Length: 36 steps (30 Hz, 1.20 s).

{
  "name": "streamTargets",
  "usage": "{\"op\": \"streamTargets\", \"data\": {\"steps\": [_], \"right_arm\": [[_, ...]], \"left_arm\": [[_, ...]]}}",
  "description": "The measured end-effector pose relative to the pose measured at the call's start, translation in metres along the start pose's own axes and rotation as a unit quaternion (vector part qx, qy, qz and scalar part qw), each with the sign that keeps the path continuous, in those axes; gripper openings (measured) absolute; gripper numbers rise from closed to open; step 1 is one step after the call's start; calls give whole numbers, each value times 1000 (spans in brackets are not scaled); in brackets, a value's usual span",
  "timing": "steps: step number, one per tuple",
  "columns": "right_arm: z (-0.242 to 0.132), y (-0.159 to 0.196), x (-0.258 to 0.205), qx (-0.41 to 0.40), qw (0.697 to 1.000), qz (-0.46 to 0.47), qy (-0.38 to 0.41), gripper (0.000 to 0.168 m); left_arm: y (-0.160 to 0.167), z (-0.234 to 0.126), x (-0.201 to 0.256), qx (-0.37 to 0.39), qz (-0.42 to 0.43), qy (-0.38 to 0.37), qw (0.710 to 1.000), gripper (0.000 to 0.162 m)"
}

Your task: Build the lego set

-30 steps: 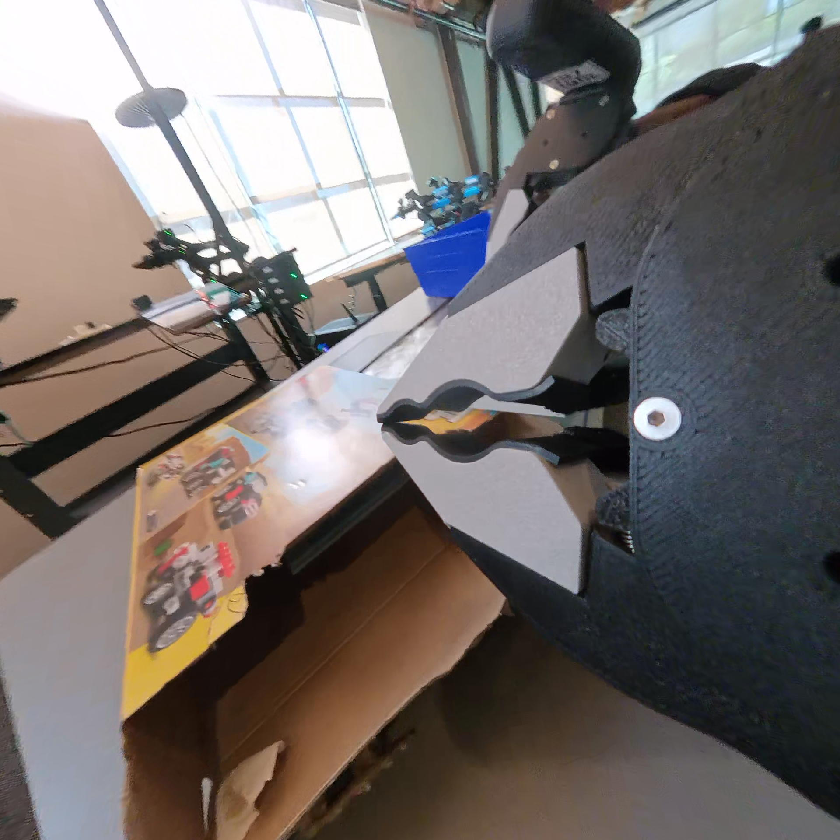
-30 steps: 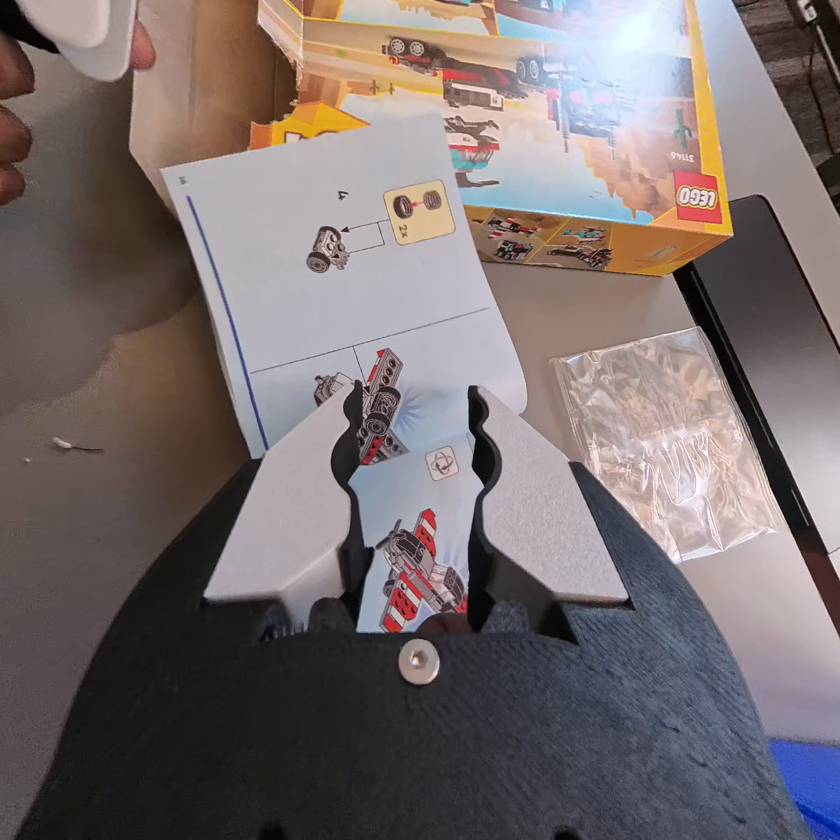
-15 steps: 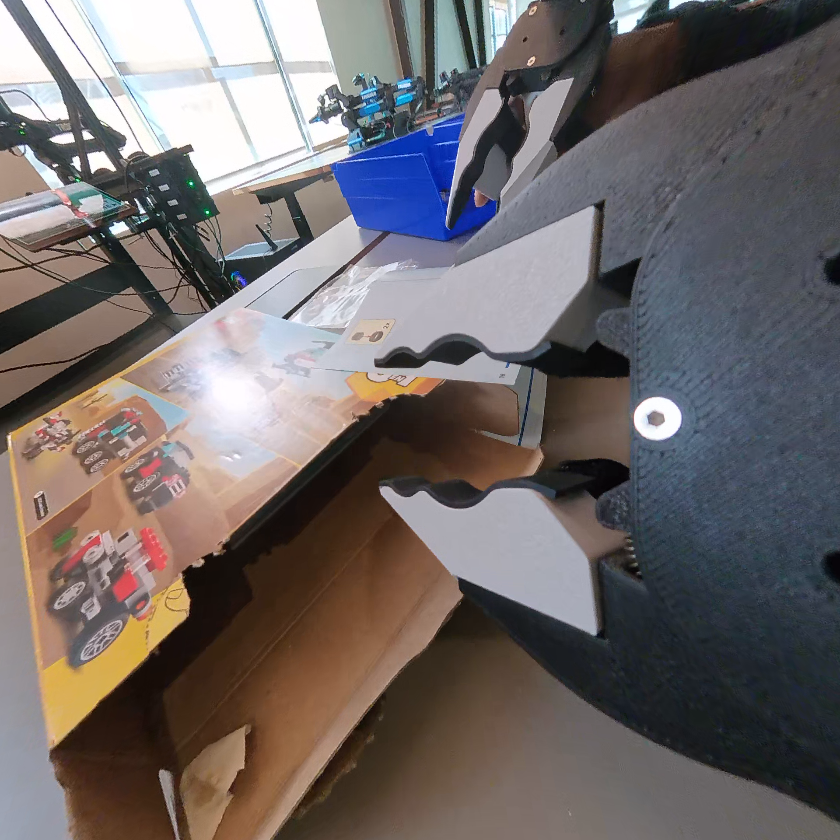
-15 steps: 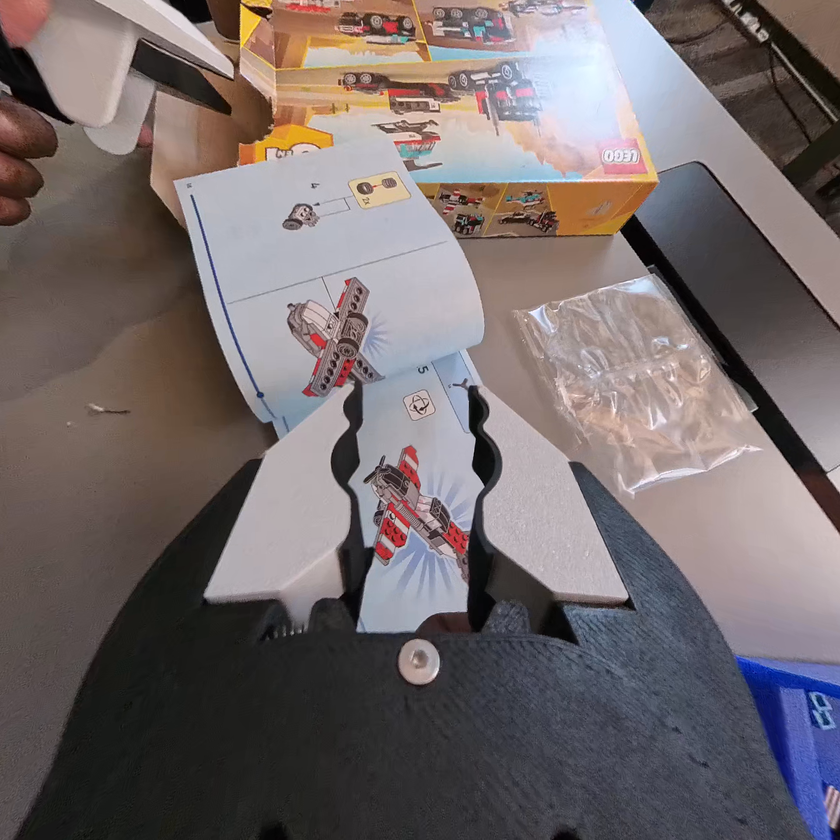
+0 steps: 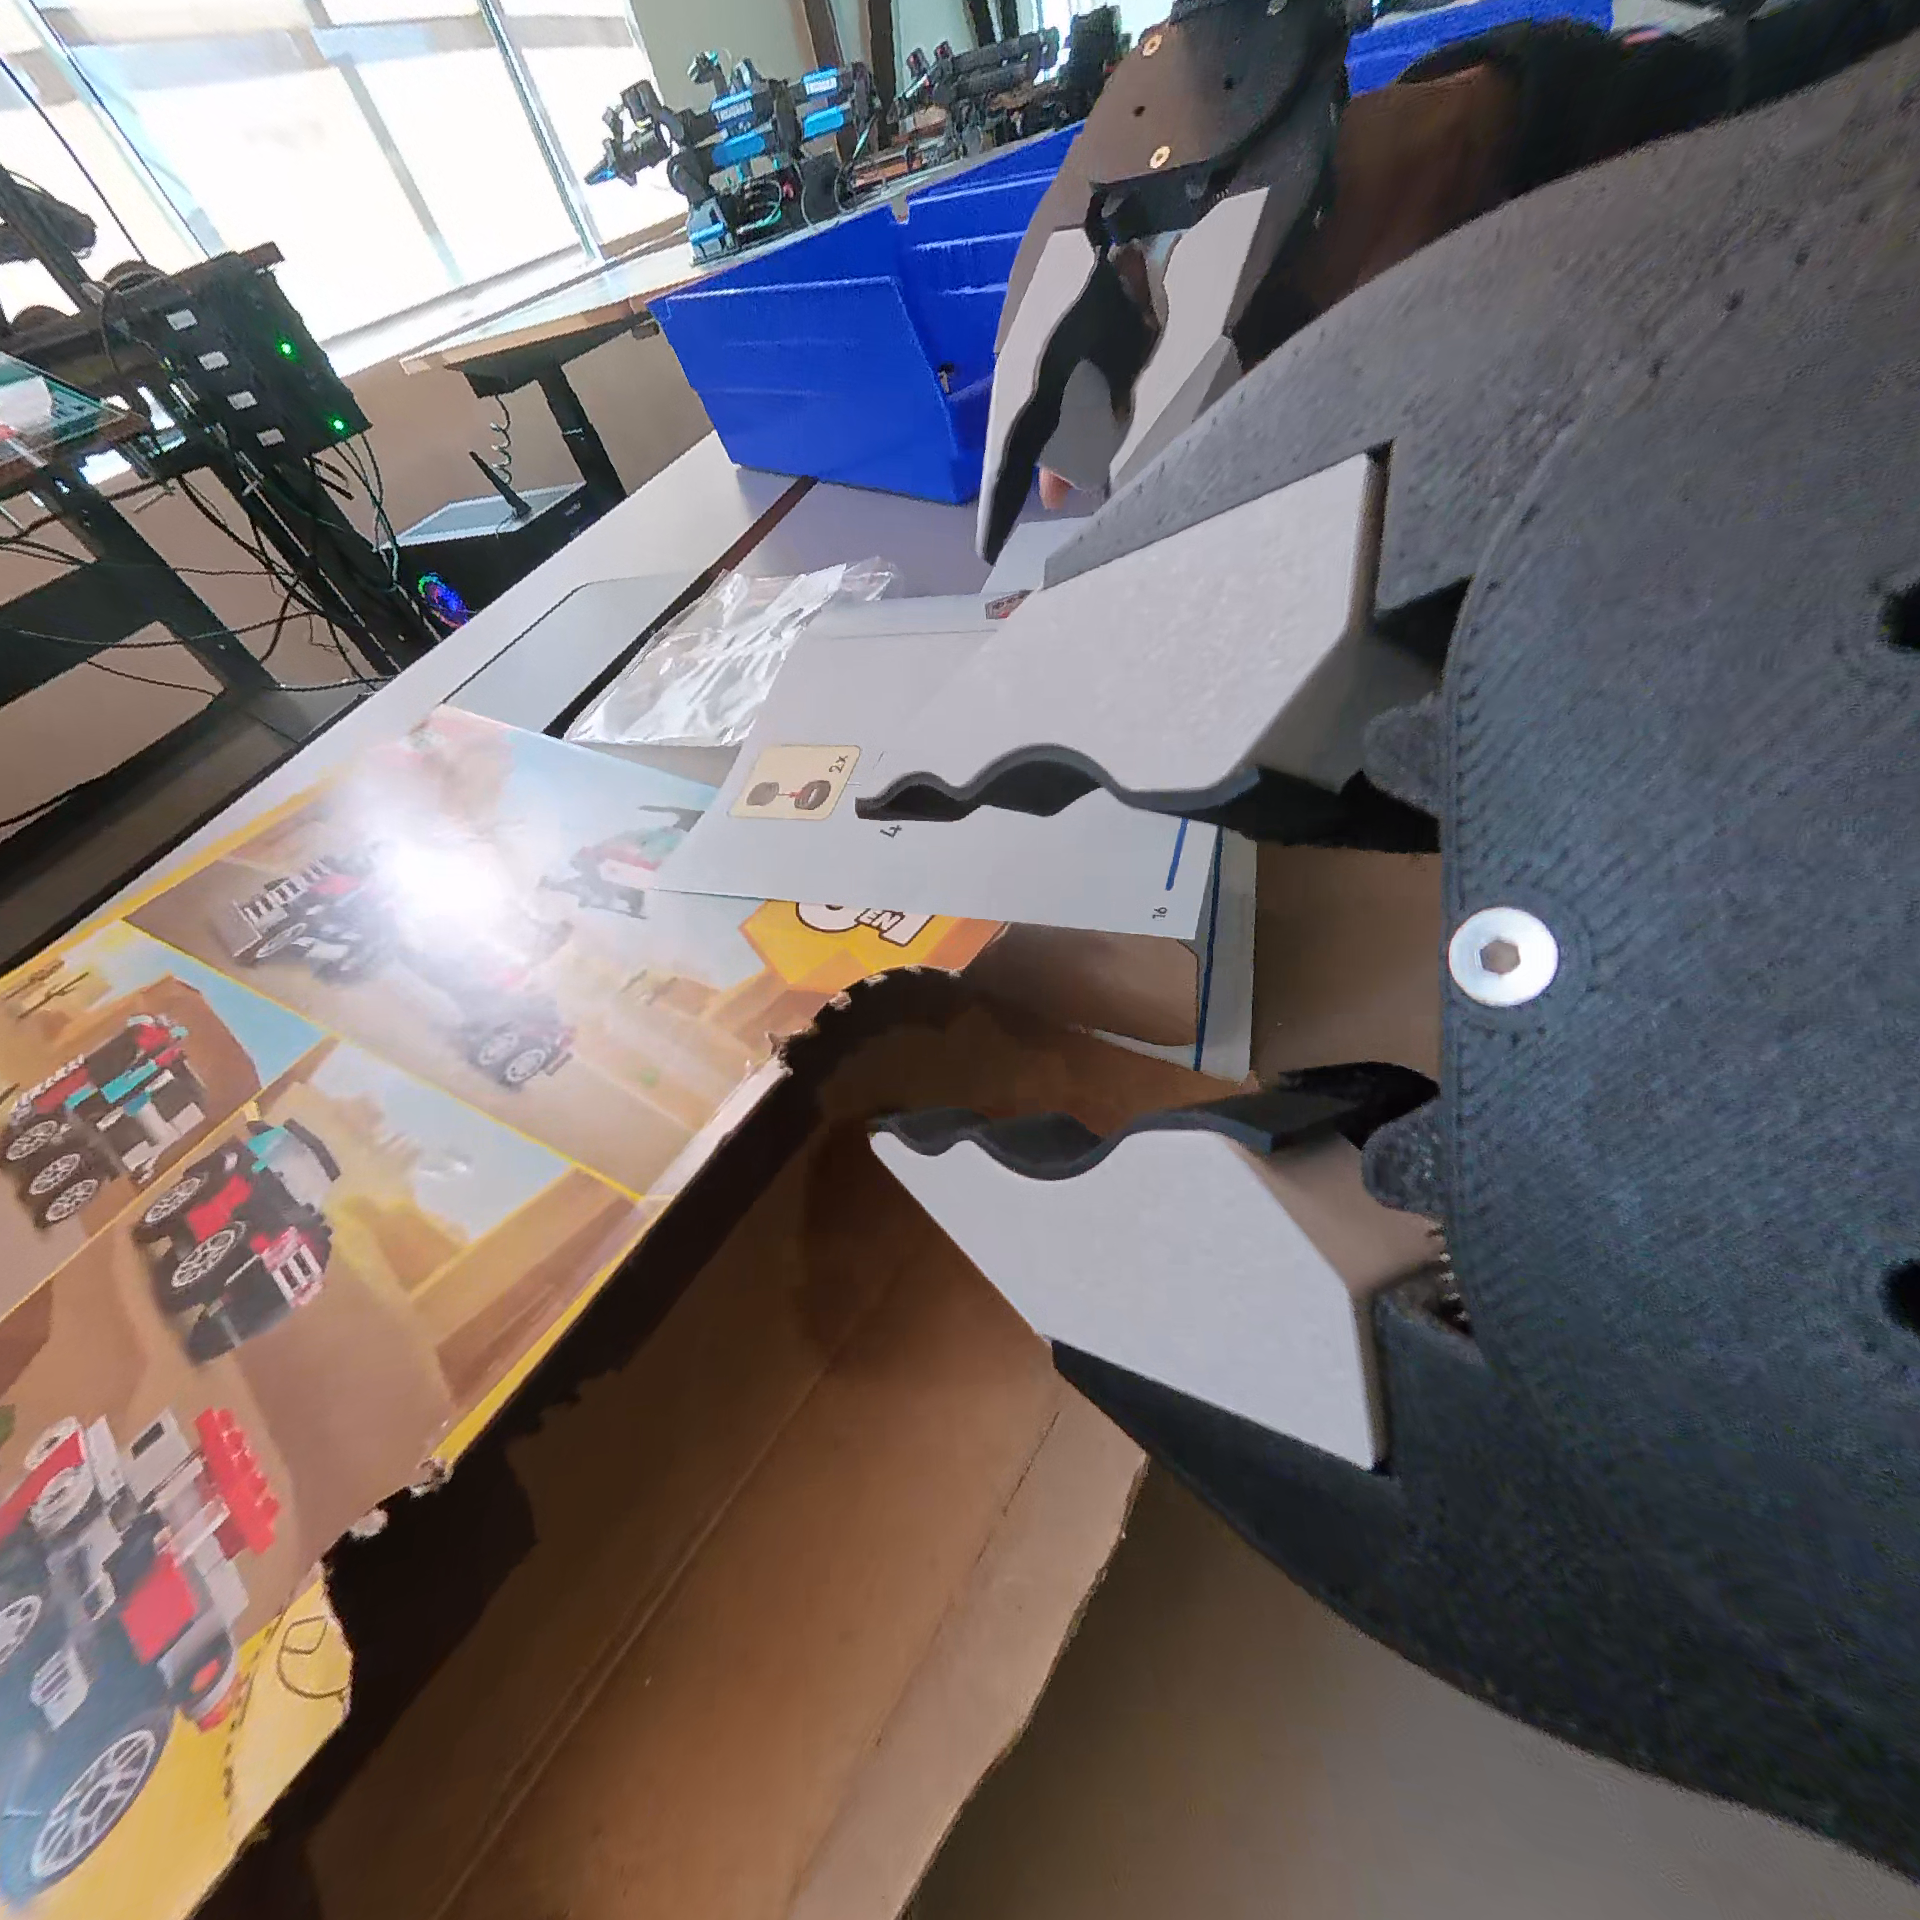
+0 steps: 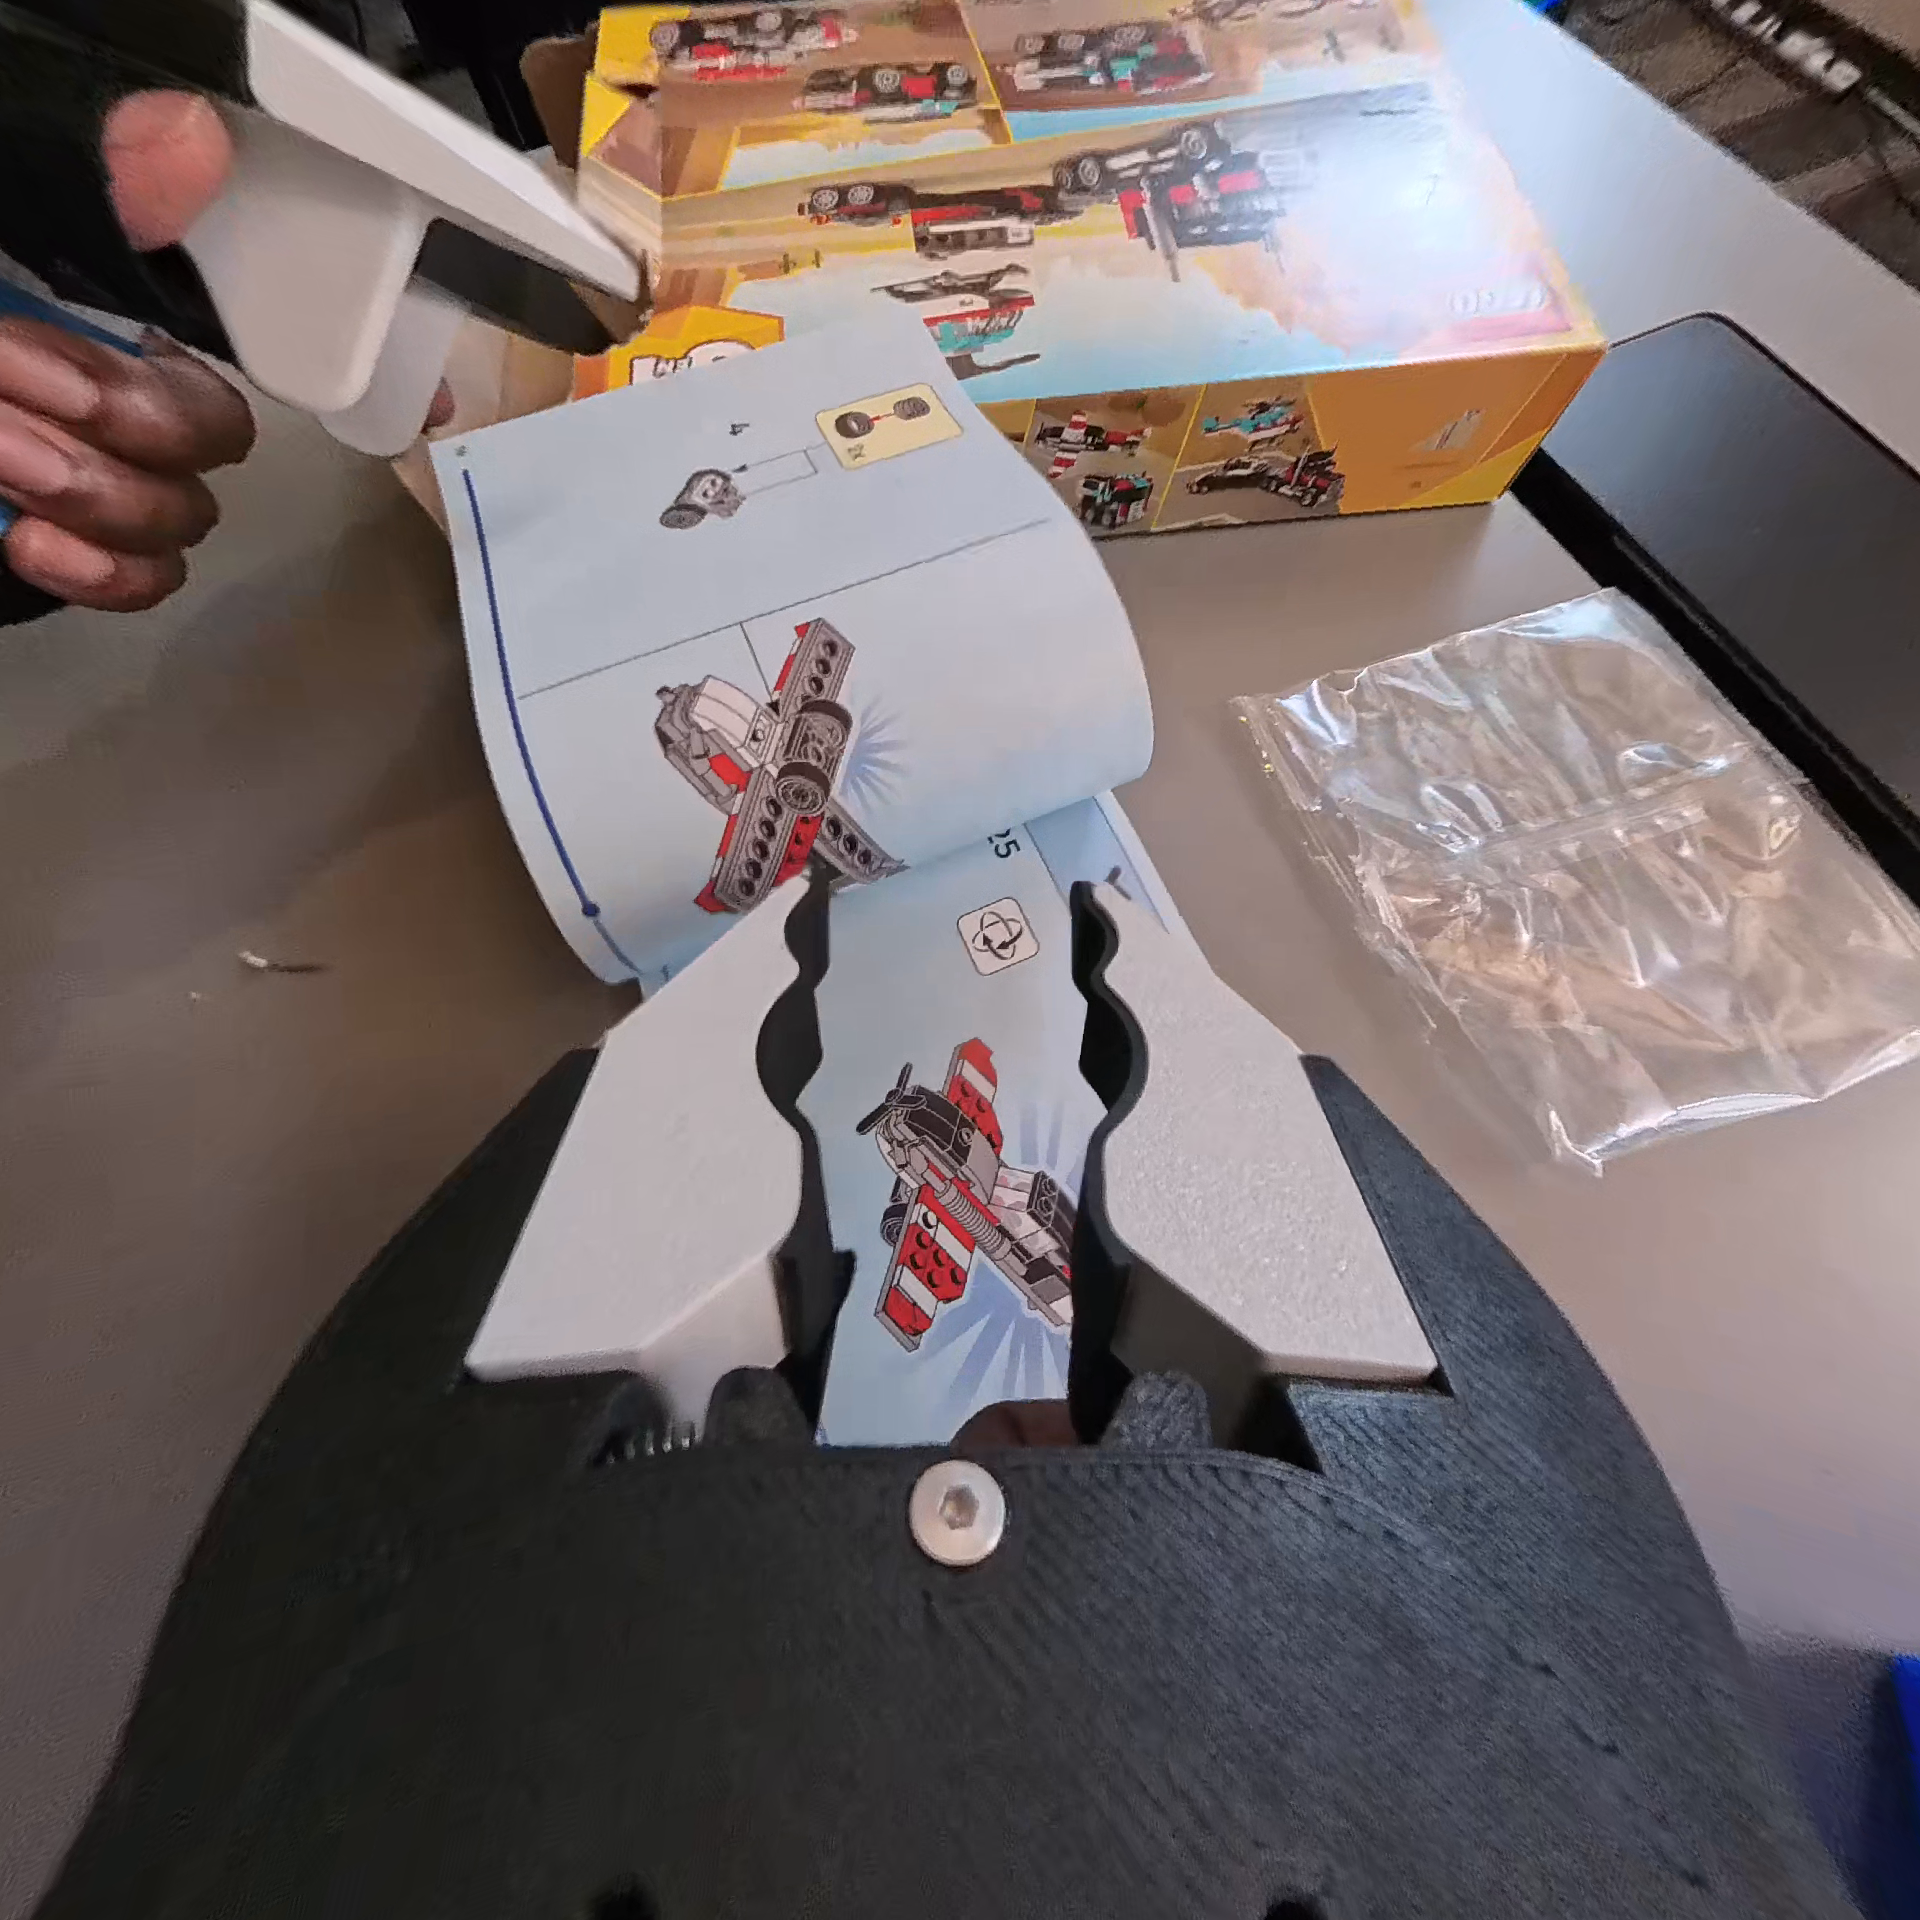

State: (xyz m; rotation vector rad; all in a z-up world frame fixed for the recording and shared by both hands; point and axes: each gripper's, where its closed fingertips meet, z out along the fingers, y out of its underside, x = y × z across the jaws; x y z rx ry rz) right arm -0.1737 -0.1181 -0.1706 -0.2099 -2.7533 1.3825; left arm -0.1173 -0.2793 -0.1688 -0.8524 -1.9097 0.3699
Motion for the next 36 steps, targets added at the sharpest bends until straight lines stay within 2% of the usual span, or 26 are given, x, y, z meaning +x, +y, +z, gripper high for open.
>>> {"op": "streamTargets", "data": {"steps": [1, 5, 7, 10, 12, 18, 36], "right_arm": [[0, 2, -1, -4, 1000, -3, -4, 48], [-1, 2, -3, 0, 1000, -3, -15, 48], [1, 1, -5, 3, 1000, 0, -20, 48], [4, 1, -9, 4, 1000, 3, -29, 48], [5, 2, -13, 3, 999, 2, -33, 48], [5, -1, -17, 4, 999, -4, -33, 48], [14, -2, -39, -1, 999, -19, -46, 48]], "left_arm": [[-1, 0, 0, 4, 1, -4, 1000, 57], [-3, 4, 1, 13, -8, 3, 1000, 51], [-3, 7, 2, 17, -17, 12, 1000, 40], [-4, 9, 4, 29, -24, 25, 999, 14], [-5, 9, 2, 38, -29, 29, 998, 4], [-11, 7, 5, 69, -77, 69, 992, 2], [-49, -22, -2, 171, -84, 67, 979, 1]]}}
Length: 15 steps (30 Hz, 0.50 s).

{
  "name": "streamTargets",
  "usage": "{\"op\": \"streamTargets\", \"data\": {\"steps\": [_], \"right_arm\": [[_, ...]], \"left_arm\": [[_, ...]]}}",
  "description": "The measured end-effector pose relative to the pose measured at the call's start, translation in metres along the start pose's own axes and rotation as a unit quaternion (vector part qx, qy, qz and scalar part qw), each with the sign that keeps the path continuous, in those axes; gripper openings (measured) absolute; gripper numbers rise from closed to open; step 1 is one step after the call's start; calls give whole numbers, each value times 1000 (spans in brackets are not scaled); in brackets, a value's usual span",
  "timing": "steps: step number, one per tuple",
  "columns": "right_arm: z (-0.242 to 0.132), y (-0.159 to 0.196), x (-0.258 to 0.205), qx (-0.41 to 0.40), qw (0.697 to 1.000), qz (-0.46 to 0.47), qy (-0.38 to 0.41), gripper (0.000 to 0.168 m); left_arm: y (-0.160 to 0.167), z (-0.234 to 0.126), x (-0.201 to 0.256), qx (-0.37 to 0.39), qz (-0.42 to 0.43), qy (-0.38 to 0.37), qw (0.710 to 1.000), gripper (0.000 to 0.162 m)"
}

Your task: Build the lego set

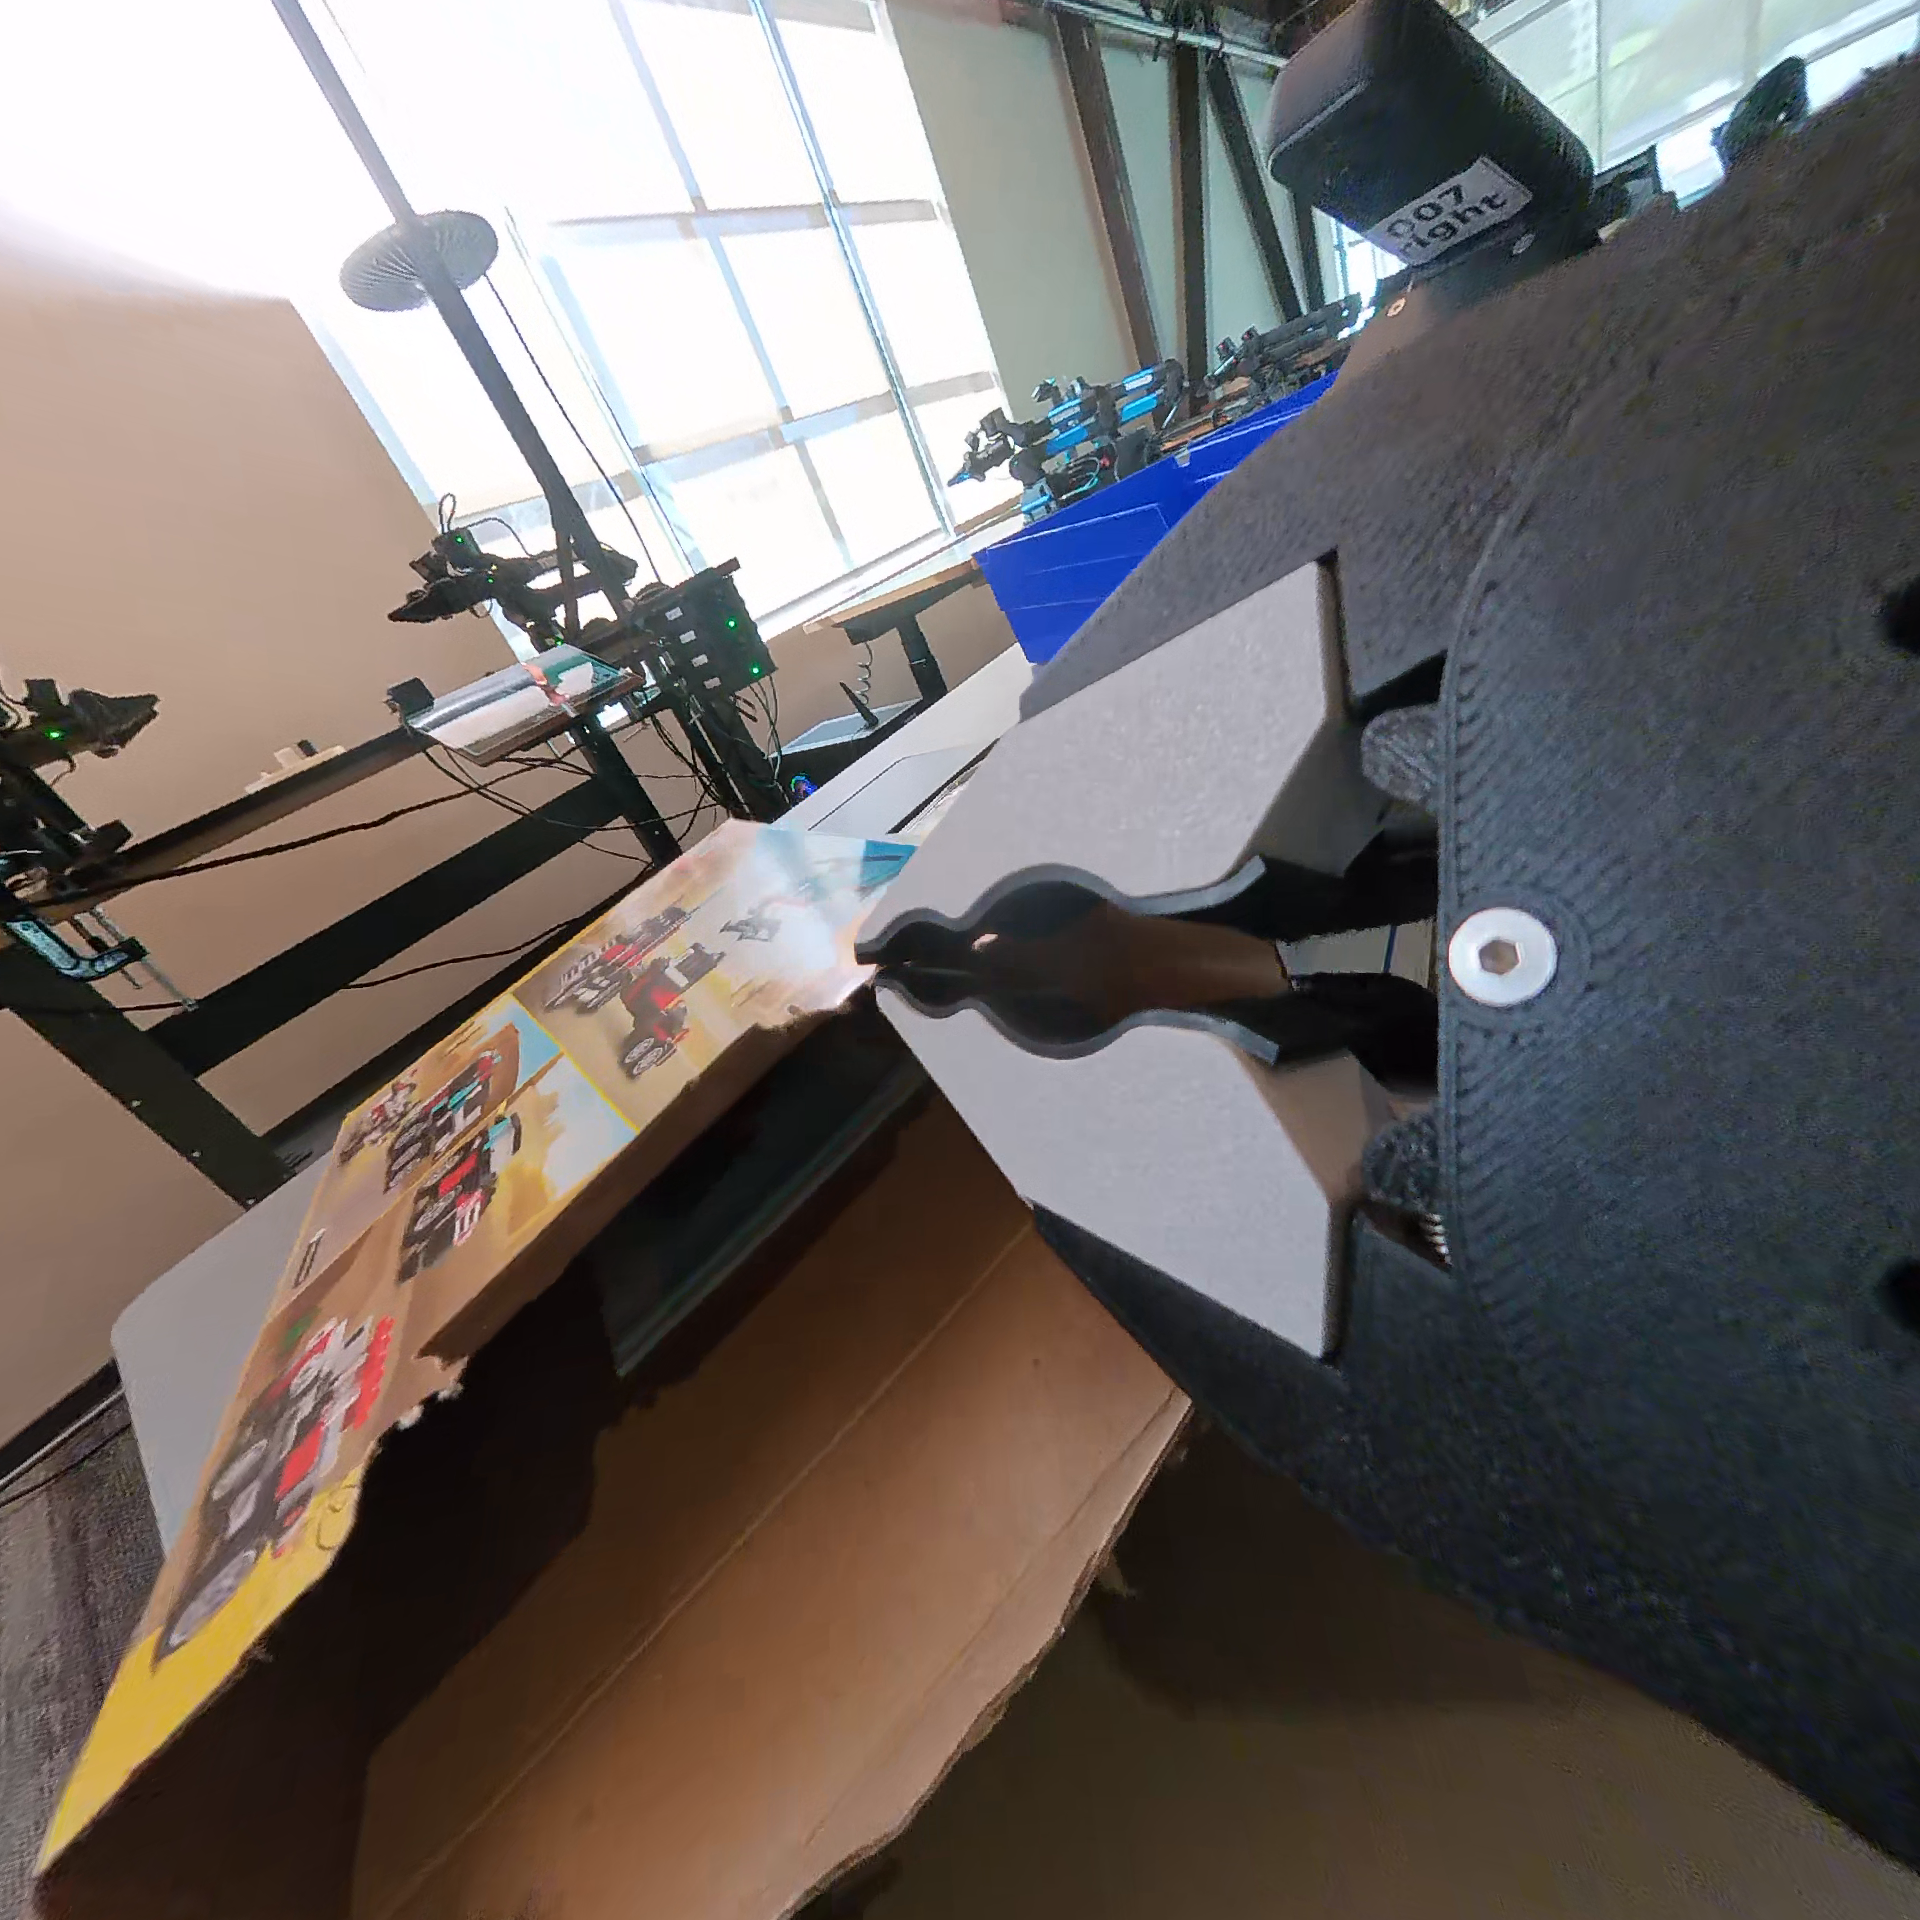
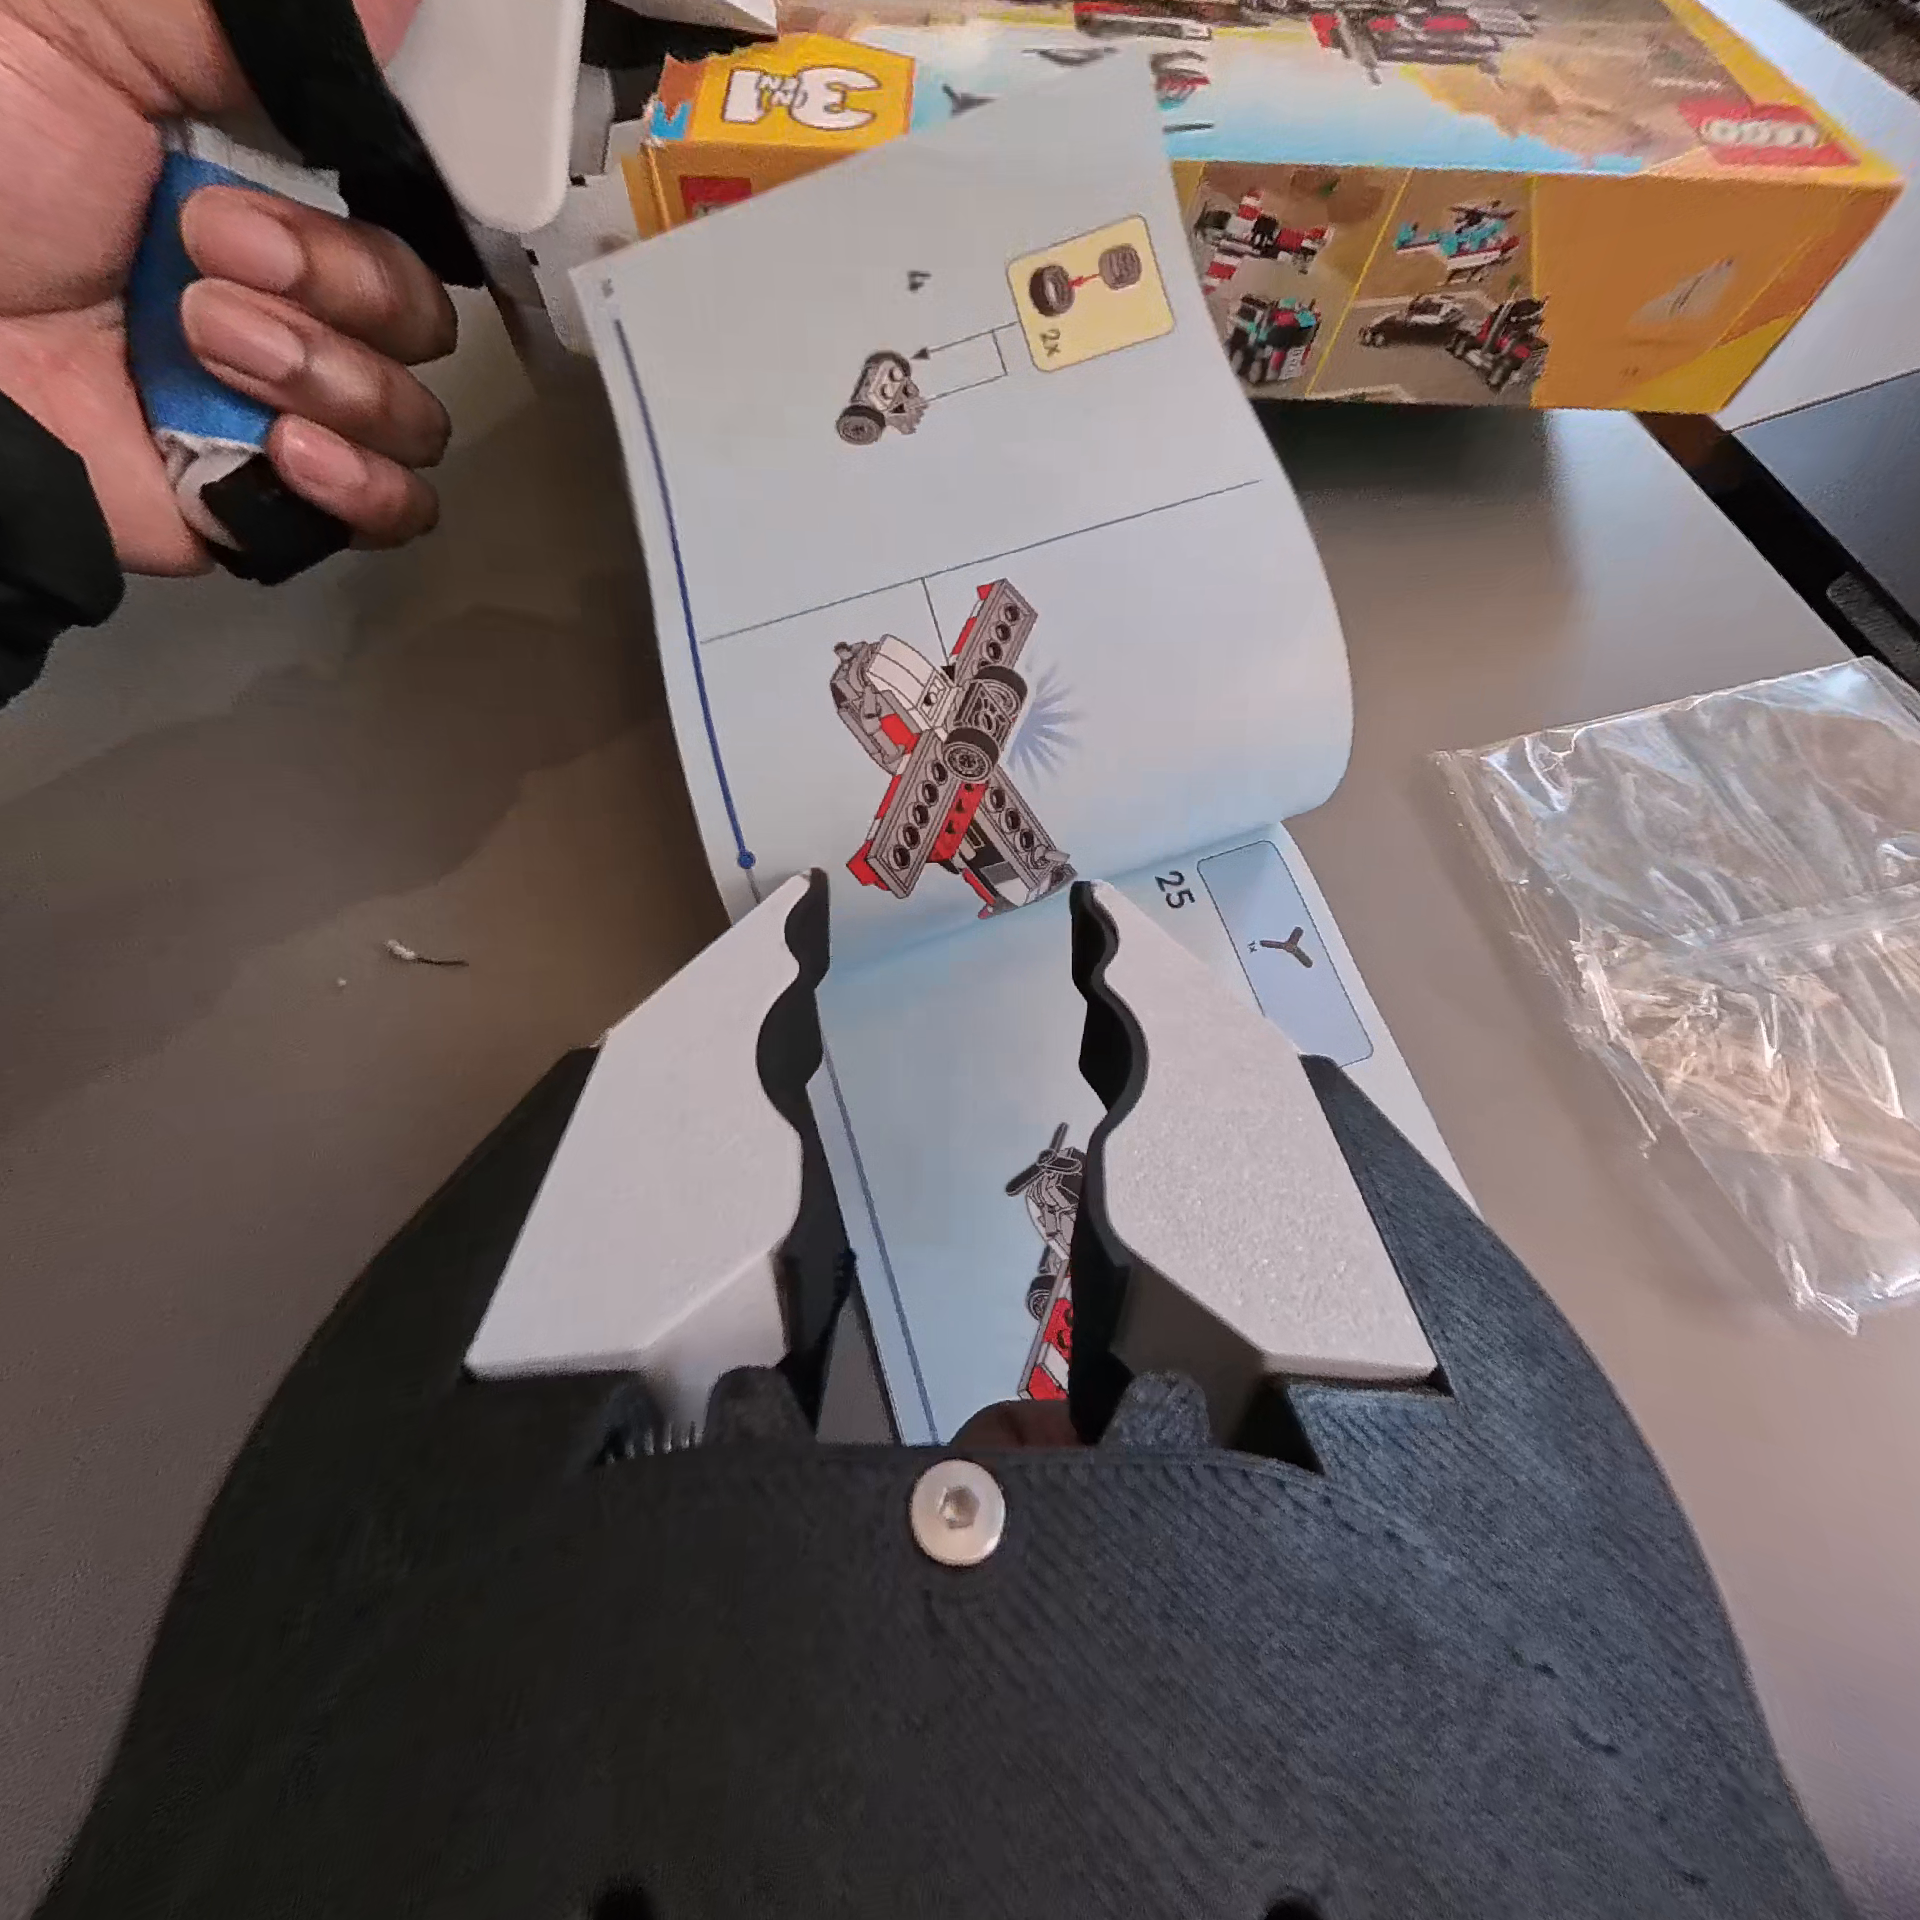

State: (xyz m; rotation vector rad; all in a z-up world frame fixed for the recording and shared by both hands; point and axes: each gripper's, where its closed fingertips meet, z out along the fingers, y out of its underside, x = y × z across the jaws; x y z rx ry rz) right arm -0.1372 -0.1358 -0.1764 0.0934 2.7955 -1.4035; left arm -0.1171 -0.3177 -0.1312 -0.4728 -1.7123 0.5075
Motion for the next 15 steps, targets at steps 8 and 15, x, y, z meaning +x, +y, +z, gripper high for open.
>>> {"op": "streamTargets", "data": {"steps": [8, 15], "right_arm": [[2, -1, -4, 0, 1000, -4, -1, 48], [7, -4, -7, -1, 1000, -12, -3, 48]], "left_arm": [[-12, -7, -3, 22, 1, -3, 1000, 0], [-16, -10, 0, 27, 12, -3, 1000, 0]]}}
